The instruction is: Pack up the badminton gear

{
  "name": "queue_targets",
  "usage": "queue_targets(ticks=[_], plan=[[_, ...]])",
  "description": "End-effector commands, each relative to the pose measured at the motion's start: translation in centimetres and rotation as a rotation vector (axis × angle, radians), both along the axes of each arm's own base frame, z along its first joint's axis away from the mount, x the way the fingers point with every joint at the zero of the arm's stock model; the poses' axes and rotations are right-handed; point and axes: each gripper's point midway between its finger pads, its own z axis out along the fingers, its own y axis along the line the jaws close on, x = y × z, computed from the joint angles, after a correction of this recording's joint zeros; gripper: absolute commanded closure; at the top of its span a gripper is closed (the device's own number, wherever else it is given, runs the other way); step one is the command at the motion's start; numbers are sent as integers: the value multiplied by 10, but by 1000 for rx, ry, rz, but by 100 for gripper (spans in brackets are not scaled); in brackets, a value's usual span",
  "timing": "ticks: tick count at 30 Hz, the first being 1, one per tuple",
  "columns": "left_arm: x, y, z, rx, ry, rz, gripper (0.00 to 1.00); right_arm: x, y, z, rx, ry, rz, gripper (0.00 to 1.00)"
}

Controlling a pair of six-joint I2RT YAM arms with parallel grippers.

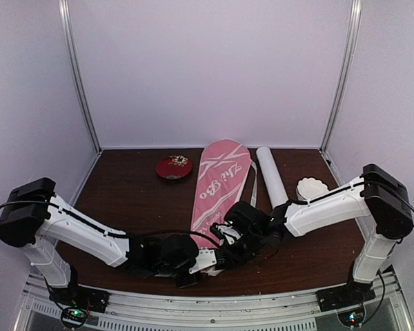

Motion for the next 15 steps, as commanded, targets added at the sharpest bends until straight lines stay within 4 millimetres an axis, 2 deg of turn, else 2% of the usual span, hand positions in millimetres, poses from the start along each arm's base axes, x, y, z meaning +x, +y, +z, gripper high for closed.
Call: queue_targets(ticks=[1,8,11,15], plan=[[13,15,-21,78,28,88,59,-25,24,21,151,93,28,100],[15,17,-22,72,30,114,59,-51,31,29,231,184,46,100],[16,19,-21,72,26,124,59,-57,38,31,280,222,47,100],[17,20,-20,71,25,130,59,-60,36,33,288,235,50,100]])
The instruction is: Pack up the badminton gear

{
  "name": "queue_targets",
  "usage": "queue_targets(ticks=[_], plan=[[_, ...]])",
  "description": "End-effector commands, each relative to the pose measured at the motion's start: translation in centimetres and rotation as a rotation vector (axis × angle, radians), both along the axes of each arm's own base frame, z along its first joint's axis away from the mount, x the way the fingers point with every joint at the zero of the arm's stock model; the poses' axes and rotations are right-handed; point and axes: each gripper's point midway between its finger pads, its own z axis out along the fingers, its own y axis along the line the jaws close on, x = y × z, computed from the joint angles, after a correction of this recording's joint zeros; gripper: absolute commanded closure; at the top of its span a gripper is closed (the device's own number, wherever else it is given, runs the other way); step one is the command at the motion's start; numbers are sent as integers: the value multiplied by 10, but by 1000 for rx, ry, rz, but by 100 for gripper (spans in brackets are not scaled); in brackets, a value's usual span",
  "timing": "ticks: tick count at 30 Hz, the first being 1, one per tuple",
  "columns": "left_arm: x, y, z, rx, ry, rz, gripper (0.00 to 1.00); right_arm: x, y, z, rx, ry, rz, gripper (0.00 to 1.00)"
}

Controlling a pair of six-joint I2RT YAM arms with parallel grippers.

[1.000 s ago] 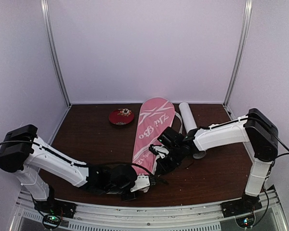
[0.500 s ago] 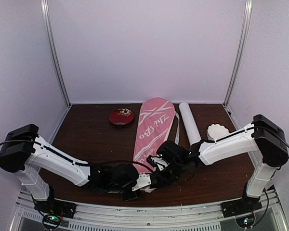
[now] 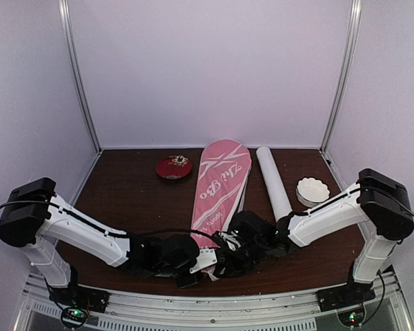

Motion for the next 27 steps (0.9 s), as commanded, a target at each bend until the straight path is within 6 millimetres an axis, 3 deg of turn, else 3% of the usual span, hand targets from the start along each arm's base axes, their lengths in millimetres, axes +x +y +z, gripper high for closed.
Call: queue_targets(ticks=[1,7,17,22,25,27], plan=[[16,22,-21,78,11,110,59,-32,23,38,169,26,126,100],[15,21,-19,71,11,97,59,-18,9,36,40,-106,146,100],[-17,5,14,-4,33,-12,47,48,-37,50,-120,-300,-11,61],[-25,3,35,-47,57,-45,4,72,-51,77,-100,-385,-58,42],[-24,3,57,-82,61,-53,2,94,-62,102,-69,-453,-118,35],[-15,3,76,-132,73,-26,2,110,-71,121,-40,-509,-173,24]])
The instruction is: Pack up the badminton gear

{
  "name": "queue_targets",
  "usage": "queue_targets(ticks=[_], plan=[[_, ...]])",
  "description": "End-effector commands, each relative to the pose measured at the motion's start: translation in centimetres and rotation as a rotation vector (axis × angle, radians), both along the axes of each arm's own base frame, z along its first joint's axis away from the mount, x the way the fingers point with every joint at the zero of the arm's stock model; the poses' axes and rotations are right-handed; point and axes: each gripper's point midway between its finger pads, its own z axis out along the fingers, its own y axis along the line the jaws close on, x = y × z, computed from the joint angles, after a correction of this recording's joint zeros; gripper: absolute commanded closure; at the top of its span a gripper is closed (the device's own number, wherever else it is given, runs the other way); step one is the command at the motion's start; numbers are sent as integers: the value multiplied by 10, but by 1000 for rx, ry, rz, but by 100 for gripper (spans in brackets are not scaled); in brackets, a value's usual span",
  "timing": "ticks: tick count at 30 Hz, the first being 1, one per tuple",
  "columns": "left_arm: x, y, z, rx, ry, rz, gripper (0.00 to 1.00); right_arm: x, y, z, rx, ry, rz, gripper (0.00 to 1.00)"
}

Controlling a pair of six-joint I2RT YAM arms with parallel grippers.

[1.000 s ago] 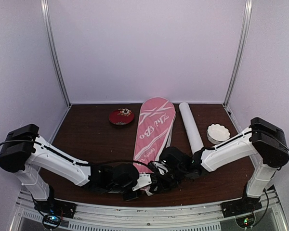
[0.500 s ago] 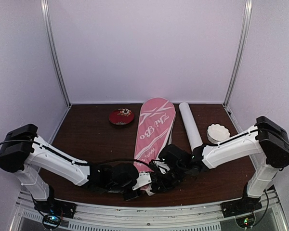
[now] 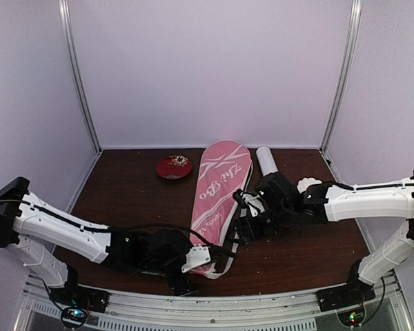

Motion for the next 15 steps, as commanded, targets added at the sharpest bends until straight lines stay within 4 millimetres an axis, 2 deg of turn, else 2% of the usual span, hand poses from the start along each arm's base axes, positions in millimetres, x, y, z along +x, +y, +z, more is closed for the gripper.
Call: queue_targets(ticks=[1,5,8,9,12,15], plan=[[20,-3,53,-129,37,56,2,41,-20,52,63,-183,-100,19],[65,17,103,-292,78,209,2,74,-54,102,128,-357,-237,1],[106,45,139,-423,120,354,2,92,-82,132,138,-465,-332,0],[120,58,150,-469,131,404,2,97,-92,137,128,-489,-360,0],[161,102,166,-570,180,574,2,114,-120,141,83,-546,-449,0],[194,154,161,-612,204,760,2,127,-146,132,53,-579,-529,0]])
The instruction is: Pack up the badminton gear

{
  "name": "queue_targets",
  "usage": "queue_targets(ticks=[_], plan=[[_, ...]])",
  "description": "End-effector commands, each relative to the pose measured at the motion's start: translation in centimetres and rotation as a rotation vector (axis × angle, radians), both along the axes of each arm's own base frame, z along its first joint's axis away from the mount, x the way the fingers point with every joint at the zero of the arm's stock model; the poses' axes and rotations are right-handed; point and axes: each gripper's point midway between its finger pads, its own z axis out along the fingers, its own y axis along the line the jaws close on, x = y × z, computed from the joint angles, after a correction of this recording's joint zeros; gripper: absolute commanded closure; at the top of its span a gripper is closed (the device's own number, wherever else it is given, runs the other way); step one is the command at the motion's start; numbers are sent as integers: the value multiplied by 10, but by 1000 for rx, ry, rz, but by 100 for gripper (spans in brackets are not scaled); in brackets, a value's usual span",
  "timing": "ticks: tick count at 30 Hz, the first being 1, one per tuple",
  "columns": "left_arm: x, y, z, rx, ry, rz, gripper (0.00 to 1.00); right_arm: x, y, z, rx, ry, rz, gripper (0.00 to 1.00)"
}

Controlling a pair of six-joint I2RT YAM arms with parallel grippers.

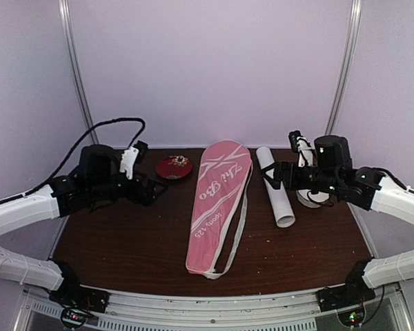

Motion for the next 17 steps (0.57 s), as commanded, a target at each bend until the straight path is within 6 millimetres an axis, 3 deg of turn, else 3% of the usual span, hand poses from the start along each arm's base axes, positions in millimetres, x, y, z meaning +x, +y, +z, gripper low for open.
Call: queue_targets(ticks=[1,4,7,12,17], plan=[[31,58,-4,-114,135,192,2,24,-43,-11,-57,-70,-164,0],[50,105,-28,-137,211,343,2,29,-59,-24,-41,-85,-209,0],[54,129,-55,-137,263,414,2,28,-65,-42,-36,-77,-215,0],[50,137,-78,-108,284,448,2,25,-66,-58,-29,-69,-206,0],[49,133,-84,-131,303,434,2,25,-66,-60,-15,-74,-204,0]])
